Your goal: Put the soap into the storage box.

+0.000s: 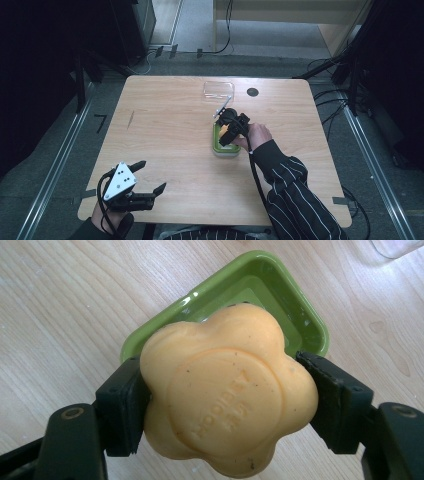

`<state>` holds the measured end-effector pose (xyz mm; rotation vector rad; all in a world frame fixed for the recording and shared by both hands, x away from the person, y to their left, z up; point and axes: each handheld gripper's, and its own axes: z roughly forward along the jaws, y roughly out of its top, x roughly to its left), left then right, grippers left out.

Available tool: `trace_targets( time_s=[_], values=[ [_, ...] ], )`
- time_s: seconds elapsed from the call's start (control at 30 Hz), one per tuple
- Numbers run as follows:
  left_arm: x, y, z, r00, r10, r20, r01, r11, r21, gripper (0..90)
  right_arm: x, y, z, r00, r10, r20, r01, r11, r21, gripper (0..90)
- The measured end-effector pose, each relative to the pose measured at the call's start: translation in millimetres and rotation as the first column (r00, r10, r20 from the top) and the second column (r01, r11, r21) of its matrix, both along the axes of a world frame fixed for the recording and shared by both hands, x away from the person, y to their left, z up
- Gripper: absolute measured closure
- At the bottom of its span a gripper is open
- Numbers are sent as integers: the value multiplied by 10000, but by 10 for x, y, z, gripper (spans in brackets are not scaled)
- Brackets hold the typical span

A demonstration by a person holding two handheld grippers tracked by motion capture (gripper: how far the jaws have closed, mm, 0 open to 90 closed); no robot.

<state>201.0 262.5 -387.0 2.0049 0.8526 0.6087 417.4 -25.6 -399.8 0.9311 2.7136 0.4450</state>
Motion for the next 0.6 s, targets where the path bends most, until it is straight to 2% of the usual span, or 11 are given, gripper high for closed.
trace_targets(
  time_s=[0.6],
  values=[
    [-4,8,-2,10000,16,-10,-16,10000,13,136,181,77,-110,9977,0,-683,-27,9992,-390,275]
  ],
)
